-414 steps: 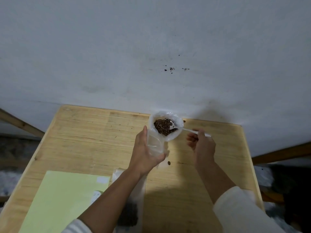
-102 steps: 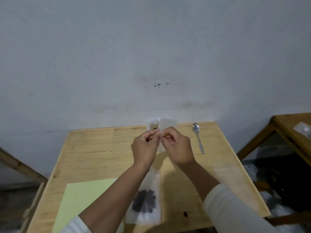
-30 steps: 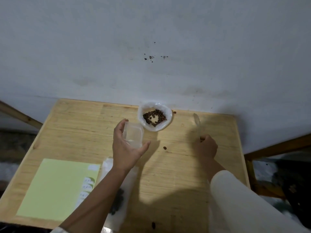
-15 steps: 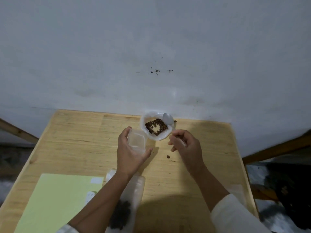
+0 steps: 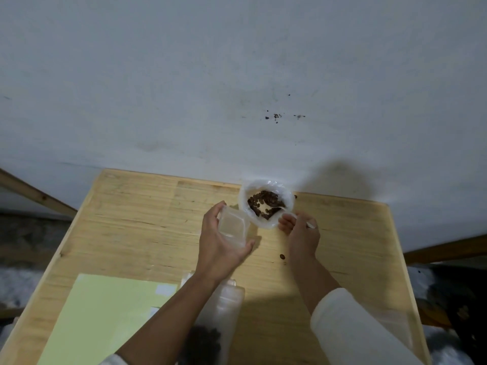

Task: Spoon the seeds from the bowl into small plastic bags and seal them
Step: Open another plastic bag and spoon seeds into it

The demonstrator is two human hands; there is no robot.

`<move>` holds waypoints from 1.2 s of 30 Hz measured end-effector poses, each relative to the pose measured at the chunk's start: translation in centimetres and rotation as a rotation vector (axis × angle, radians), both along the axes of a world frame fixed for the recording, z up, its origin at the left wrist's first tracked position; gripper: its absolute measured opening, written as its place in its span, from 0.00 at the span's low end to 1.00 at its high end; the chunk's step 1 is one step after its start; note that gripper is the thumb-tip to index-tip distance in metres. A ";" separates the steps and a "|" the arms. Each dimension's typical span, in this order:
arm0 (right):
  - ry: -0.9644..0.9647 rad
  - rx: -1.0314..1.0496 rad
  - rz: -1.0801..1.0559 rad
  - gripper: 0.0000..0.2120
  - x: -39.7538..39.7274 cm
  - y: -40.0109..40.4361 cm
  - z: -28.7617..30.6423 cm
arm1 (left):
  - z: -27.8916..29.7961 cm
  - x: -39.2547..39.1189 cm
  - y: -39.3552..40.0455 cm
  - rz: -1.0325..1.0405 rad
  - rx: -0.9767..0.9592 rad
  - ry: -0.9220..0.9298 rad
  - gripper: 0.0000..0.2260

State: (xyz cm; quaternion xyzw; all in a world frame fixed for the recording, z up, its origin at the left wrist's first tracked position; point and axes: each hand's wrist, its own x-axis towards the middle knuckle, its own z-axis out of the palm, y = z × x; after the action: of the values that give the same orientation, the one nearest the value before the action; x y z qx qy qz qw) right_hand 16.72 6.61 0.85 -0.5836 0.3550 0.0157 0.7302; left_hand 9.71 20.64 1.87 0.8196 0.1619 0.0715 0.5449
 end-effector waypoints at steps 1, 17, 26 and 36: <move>0.004 0.043 -0.019 0.09 0.4 0.0 -0.2 | 0.0 0.1 0.0 -0.007 0.000 0.003 0.45; -0.204 -0.132 0.187 0.14 -1.3 -2.1 5.8 | -0.1 1.9 -1.2 0.002 0.025 0.054 0.44; -0.185 -0.586 0.161 0.16 -0.9 -2.2 4.9 | -0.1 1.9 -1.1 0.004 0.013 0.051 0.45; 0.202 -0.344 0.121 0.20 4.0 -0.9 -0.8 | -0.1 1.9 -0.9 -0.004 0.040 0.051 0.44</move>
State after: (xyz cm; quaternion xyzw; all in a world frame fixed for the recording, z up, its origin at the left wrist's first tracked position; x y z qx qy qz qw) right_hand 20.75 5.70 0.02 -0.7152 0.3882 0.0572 0.5784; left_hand 11.66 19.78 1.75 0.8321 0.1727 0.0530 0.5244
